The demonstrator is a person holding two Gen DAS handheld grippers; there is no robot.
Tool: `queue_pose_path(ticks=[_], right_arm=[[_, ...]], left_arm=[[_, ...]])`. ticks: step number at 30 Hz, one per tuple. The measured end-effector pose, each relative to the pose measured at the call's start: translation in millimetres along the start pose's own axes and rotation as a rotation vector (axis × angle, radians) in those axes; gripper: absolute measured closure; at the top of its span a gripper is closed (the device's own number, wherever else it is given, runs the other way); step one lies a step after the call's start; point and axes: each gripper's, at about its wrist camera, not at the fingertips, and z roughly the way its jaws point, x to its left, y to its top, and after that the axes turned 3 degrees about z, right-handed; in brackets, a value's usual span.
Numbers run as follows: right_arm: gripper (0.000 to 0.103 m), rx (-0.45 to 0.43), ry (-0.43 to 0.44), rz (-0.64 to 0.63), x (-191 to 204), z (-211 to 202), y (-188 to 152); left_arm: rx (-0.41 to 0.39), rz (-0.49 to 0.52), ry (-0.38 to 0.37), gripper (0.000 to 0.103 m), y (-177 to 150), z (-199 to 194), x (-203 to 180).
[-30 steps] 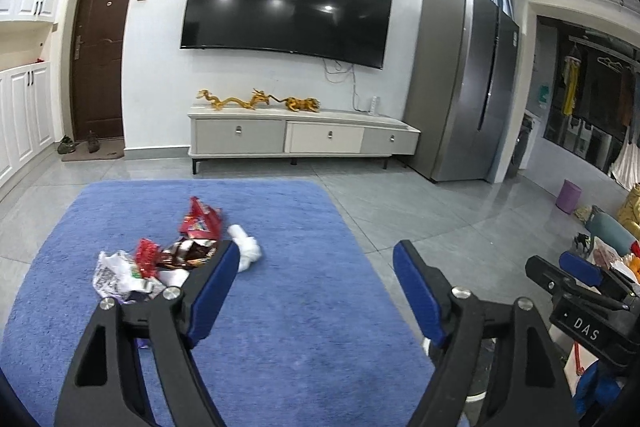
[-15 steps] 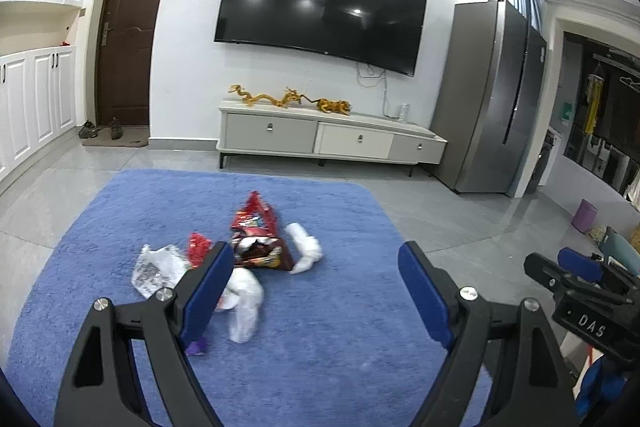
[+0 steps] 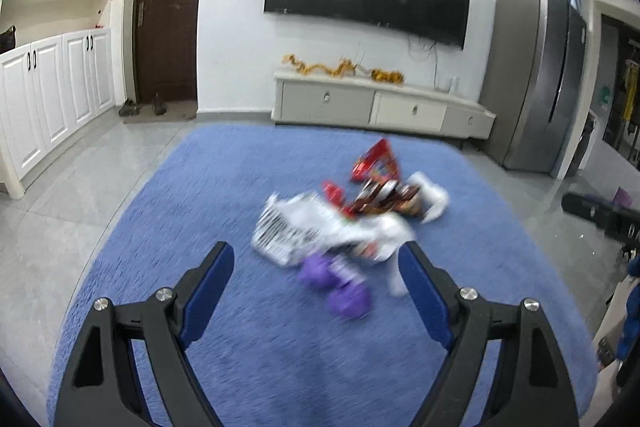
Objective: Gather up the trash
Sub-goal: 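Return both tools from the bin to the wrapper pile, then grasp the purple bag with the left tool while the right tool grasps the clear plastic bag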
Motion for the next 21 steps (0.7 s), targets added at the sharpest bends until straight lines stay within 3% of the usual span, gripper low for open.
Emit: queue_pose_path(ticks=[3, 11, 21], right_arm=[[0.043, 0.040, 0.059, -0.006, 11, 19, -1], [0.044, 0.135, 0.220, -0.010, 33, 68, 0], [0.060, 0.251, 0.351, -0.004, 52, 130, 0]], left_arm=[[0.049, 0.004, -0.004, 0.019, -10, 14, 12], [0.145, -0.040, -0.106, 0.021, -11, 52, 13], [0.268, -0.079, -0.165, 0.043, -11, 95, 8]])
